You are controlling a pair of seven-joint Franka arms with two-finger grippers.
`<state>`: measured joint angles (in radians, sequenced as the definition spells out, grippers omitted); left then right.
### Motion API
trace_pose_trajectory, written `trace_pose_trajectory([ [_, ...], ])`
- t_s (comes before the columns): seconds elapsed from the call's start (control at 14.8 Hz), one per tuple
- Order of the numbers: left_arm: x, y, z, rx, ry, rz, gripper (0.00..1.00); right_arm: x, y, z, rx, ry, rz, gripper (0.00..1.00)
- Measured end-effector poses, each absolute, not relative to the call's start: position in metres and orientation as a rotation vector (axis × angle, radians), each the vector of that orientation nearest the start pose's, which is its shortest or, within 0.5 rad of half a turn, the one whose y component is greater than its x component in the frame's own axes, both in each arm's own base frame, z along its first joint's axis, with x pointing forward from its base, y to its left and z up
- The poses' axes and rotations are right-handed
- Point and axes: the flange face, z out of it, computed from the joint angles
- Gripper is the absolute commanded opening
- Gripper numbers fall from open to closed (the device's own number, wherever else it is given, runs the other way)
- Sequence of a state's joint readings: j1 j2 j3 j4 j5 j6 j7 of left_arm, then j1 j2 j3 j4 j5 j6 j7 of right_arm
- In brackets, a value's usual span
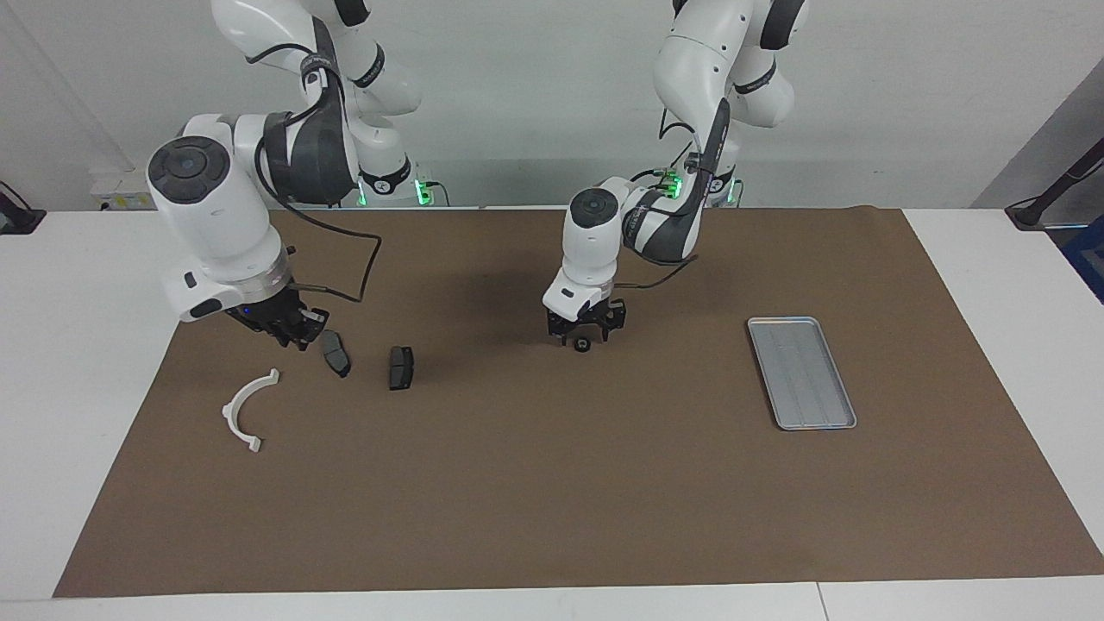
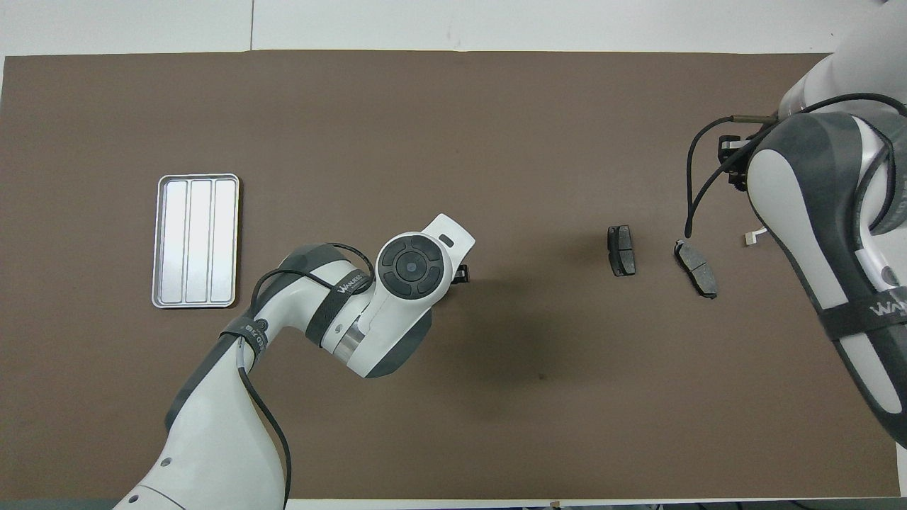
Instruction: Pick bearing gear from pile to tray
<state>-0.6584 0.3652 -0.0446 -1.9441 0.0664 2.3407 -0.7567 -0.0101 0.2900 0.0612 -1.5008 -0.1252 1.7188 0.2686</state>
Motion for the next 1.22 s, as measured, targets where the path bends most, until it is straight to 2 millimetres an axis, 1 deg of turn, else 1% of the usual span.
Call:
trace_pose_trajectory([
  [0.07, 0.475, -0.4, 0.297, -3.139, -0.036, -0.073, 0.09, 0.642, 0.017, 0.497, -3.24, 0.319, 0.087, 0.0],
  [0.14, 0.475, -0.4, 0.297, -3.139, -0.061, -0.074, 0.0, 0.642, 0.017, 0.497, -3.24, 0.319, 0.087, 0.0],
  [0.47, 0.475, -0.4, 0.298, -3.135, -0.077, -0.086, 0.0, 0.642, 0.017, 0.497, -3.24, 0.319, 0.087, 0.0],
  [0.61, 0.48, -0.398, 0.302, -3.116, -0.05, -0.121, 0.0, 0.642, 0.017, 0.497, -3.24, 0.318, 0.087, 0.0],
  [0.74, 0.496, -0.392, 0.321, -3.092, -0.046, -0.14, 0.0, 0.642, 0.018, 0.497, -3.24, 0.317, 0.087, 0.0],
  [0.81, 0.508, -0.382, 0.339, -3.085, -0.04, -0.144, 0.0, 0.642, 0.019, 0.497, -3.241, 0.313, 0.087, 0.0],
  [0.88, 0.522, -0.363, 0.362, -3.078, -0.027, -0.147, 0.0, 0.642, 0.022, 0.497, -3.242, 0.306, 0.087, 0.0],
  [0.95, 0.536, -0.338, 0.386, -3.074, -0.012, -0.151, 0.0, 0.642, 0.025, 0.497, -3.242, 0.302, 0.086, 0.0],
  [1.01, 0.548, -0.308, 0.41, -3.076, 0.006, -0.152, 0.0, 0.642, 0.03, 0.497, -3.241, 0.305, 0.085, 0.0],
  [1.15, 0.564, -0.246, 0.449, -3.081, 0.059, -0.125, 0.0, 0.64, 0.051, 0.497, -3.233, 0.355, 0.08, 0.0],
  [1.22, 0.57, -0.215, 0.464, -3.077, 0.091, -0.099, 0.0, 0.638, 0.068, 0.497, -3.22, 0.399, 0.078, 0.0],
])
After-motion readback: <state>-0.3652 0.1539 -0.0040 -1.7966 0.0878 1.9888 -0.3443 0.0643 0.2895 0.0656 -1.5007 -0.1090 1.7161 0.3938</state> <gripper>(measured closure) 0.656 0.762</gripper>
